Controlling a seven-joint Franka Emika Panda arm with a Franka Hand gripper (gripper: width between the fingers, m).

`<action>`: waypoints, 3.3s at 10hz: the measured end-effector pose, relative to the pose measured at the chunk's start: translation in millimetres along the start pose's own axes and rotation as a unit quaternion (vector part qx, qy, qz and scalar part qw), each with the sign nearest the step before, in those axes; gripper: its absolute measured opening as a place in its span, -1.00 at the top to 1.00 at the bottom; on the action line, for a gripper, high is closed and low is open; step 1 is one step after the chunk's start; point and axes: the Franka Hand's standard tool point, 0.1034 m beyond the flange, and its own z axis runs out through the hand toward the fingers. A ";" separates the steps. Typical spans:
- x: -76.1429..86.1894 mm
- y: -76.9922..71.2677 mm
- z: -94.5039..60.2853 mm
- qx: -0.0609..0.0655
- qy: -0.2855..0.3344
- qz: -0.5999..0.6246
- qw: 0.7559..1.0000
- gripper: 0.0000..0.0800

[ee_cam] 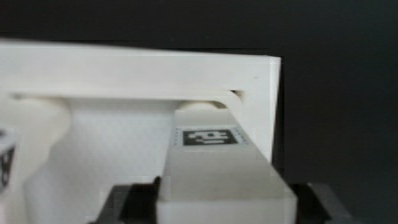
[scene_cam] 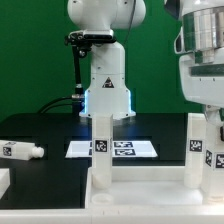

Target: Assemble desk

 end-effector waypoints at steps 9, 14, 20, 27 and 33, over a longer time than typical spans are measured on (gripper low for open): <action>6.8 -0.8 -0.2 -0.003 0.000 -0.380 0.925 -0.62; 8.3 -3.0 -1.6 -0.015 0.014 -0.549 0.835 -0.32; 6.1 0.5 0.5 -0.010 0.021 -0.209 0.978 0.29; 7.2 1.5 0.1 -0.007 0.000 -0.146 0.989 0.29; 16.2 4.8 3.0 -0.019 -0.007 -0.465 0.885 -0.61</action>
Offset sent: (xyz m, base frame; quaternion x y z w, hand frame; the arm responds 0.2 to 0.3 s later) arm -0.0149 0.0012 -0.0027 -0.0398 -0.0090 -0.3180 0.9472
